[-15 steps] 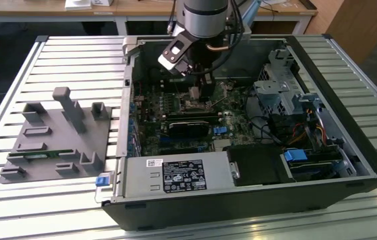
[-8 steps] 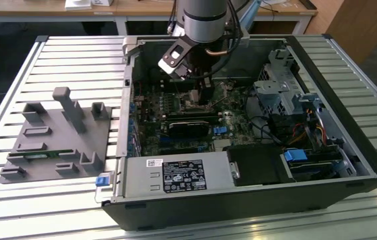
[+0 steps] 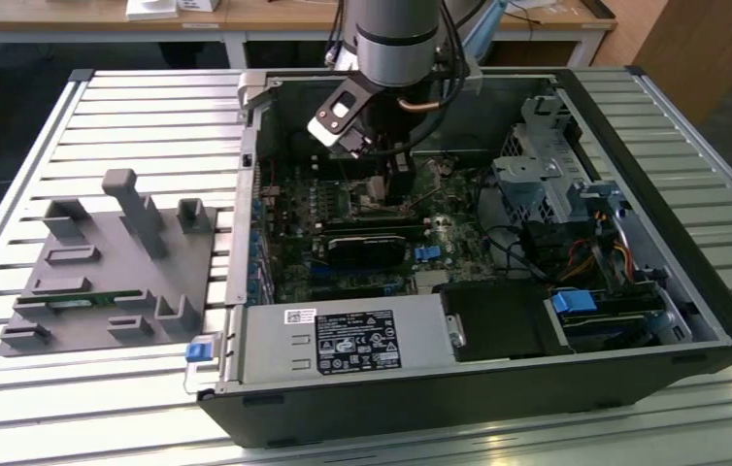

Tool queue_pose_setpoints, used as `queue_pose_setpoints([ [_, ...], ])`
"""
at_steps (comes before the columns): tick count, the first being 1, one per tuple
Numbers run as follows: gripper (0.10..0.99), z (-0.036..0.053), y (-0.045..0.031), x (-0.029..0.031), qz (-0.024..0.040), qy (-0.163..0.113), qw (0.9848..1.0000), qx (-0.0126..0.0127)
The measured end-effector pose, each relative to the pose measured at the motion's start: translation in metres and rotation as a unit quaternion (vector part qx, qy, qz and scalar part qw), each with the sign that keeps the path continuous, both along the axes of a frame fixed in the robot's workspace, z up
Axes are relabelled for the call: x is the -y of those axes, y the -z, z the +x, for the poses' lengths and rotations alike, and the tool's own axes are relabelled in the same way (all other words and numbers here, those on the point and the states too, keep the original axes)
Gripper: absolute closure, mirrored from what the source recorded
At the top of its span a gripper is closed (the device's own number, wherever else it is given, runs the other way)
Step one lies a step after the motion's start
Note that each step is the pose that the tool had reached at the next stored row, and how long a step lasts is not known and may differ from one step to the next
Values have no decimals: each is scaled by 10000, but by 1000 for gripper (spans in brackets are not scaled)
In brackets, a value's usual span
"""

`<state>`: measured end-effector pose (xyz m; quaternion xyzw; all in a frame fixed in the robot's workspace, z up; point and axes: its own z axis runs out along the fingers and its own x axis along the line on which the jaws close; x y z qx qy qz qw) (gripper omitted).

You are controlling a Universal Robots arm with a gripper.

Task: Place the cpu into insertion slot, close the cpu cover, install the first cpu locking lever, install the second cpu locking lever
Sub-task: 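Place the cpu into insertion slot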

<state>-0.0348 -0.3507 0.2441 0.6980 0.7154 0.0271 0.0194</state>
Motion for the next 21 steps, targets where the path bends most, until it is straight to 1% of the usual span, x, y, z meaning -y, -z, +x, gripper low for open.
queue_pose_setpoints([
  [4,545,0,1,-32,0,0,10000,0],
  [21,545,0,34,-36,1,0,10000,0],
])
